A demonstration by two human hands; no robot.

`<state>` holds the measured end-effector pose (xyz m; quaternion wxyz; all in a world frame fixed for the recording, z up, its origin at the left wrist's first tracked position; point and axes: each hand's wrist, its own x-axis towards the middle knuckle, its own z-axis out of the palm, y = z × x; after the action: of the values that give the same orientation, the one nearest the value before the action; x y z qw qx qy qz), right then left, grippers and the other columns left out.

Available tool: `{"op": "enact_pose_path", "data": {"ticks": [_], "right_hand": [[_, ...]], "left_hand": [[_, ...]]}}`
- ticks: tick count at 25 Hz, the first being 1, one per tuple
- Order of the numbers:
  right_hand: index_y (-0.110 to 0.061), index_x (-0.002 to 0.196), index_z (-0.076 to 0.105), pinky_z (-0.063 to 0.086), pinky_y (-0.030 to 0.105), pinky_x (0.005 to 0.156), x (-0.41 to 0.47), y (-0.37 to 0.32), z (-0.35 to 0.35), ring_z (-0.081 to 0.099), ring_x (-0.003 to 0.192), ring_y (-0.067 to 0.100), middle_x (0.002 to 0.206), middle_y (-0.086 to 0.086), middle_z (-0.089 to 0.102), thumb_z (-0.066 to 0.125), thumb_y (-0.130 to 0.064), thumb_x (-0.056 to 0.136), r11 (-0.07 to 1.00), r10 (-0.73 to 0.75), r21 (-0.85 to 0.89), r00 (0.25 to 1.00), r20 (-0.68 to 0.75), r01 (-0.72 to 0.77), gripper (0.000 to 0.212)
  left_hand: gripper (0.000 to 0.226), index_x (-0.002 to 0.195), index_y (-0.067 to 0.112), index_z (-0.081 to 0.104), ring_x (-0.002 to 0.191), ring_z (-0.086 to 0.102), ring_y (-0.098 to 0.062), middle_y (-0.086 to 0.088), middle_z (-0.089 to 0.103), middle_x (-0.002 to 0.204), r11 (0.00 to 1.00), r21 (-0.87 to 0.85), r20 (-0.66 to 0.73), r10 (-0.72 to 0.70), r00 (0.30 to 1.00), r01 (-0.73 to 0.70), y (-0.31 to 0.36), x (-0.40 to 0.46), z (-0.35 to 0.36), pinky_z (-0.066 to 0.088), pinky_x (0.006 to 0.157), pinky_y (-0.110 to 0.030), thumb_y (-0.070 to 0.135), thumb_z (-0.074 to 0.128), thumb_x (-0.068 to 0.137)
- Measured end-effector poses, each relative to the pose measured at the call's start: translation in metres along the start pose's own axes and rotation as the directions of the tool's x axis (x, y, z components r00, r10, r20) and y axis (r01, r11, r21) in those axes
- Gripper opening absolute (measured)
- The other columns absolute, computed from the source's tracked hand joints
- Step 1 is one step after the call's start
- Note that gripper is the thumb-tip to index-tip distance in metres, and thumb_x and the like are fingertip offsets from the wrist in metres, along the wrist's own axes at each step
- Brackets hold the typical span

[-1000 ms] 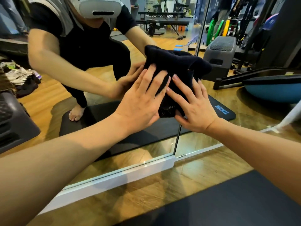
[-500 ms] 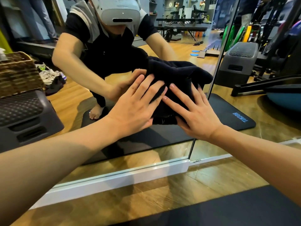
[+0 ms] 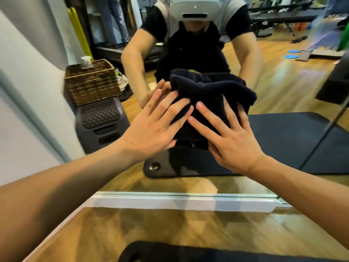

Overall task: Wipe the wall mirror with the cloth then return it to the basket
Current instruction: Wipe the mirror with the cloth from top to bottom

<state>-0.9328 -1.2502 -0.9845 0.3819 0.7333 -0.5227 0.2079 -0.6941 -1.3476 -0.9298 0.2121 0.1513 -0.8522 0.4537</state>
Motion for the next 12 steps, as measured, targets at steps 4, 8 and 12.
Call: {"op": "enact_pose_path", "data": {"ticks": [4, 8, 12], "right_hand": [[-0.03, 0.162, 0.022, 0.012, 0.065, 0.121, 0.05, -0.056, 0.003, 0.002, 0.156, 0.042, 0.171, 0.0, 0.01, 0.056, -0.033, 0.1, 0.996, 0.059, 0.061, 0.998, 0.012, -0.06, 0.07], [-0.033, 0.163, 0.016, 0.004, 0.063, 0.121, 0.114, -0.111, 0.009, -0.007, 0.156, 0.039, 0.172, -0.002, 0.005, 0.055, -0.038, 0.101, 0.999, 0.015, 0.039, 1.0, 0.022, -0.016, 0.073], [-0.034, 0.163, 0.01, -0.001, 0.063, 0.12, 0.142, -0.176, 0.042, -0.014, 0.155, 0.04, 0.172, -0.001, -0.001, 0.054, -0.043, 0.1, 0.997, 0.072, 0.017, 0.997, 0.013, -0.072, 0.077]], "left_hand": [[0.054, 0.148, 0.001, 0.045, 0.144, 0.036, -0.043, -0.024, 0.044, 0.152, 1.0, -0.011, 0.014, -0.027, 1.0, 0.028, -0.053, -0.042, -0.012, 0.029, 0.115, -0.065, 0.025, 0.052, 0.101], [0.046, 0.146, 0.0, 0.048, 0.142, 0.04, -0.043, -0.025, 0.048, 0.149, 0.999, -0.02, -0.026, -0.029, 0.999, 0.028, -0.116, -0.099, -0.014, 0.031, 0.114, -0.065, 0.019, 0.047, 0.105], [0.046, 0.148, 0.0, 0.045, 0.145, 0.035, -0.044, -0.026, 0.044, 0.151, 0.998, 0.067, -0.007, 0.012, 1.0, -0.011, -0.154, -0.155, -0.004, 0.029, 0.115, -0.066, 0.02, 0.041, 0.107]]}}
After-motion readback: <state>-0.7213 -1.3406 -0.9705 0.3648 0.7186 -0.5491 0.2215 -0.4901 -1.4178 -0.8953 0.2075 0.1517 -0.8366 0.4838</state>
